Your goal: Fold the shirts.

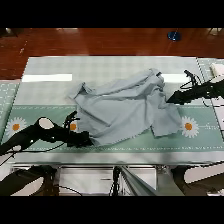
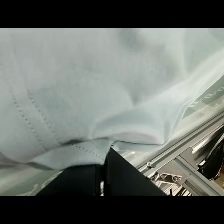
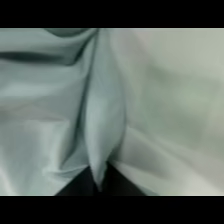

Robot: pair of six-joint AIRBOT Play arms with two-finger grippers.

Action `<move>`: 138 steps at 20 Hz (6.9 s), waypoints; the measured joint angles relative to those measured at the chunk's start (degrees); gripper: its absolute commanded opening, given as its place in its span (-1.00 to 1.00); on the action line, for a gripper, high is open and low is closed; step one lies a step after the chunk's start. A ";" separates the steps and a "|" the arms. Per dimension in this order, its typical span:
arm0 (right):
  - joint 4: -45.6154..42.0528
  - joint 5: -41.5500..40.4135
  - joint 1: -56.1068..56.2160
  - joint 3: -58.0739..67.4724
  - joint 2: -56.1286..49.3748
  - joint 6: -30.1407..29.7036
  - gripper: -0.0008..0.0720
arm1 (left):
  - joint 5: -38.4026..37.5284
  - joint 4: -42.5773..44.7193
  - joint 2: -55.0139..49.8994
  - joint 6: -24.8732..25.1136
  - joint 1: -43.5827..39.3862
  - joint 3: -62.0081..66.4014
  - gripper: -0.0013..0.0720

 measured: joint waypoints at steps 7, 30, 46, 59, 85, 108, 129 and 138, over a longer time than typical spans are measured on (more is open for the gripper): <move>7.15 1.16 1.44 2.62 8.41 -0.15 -0.89 | 0.17 1.38 4.85 1.77 0.04 8.09 -0.91; -8.09 9.29 1.51 49.31 59.80 31.78 -0.89 | -7.61 23.58 43.23 -4.74 14.99 75.30 -0.91; -15.43 17.22 8.48 26.05 33.27 31.71 -0.89 | -7.23 28.15 18.27 -4.96 15.91 47.98 -0.91; -23.54 -15.52 18.25 25.11 8.15 30.62 -0.89 | 23.67 26.51 -5.79 2.75 15.87 46.73 -0.91; -26.05 2.16 18.95 25.00 -4.61 31.15 -0.89 | 2.56 28.83 -20.90 1.66 15.63 48.48 -0.91; -35.63 19.50 -2.16 11.30 17.40 30.69 0.38 | -24.02 36.94 -5.16 0.07 42.07 44.98 0.51; -15.69 10.16 -10.88 -16.31 28.33 22.45 0.37 | -22.77 17.00 -7.63 15.87 39.50 13.55 0.54; -15.63 10.56 -10.88 -16.31 31.26 22.32 0.33 | -18.36 16.33 -13.86 10.12 28.41 13.84 -0.91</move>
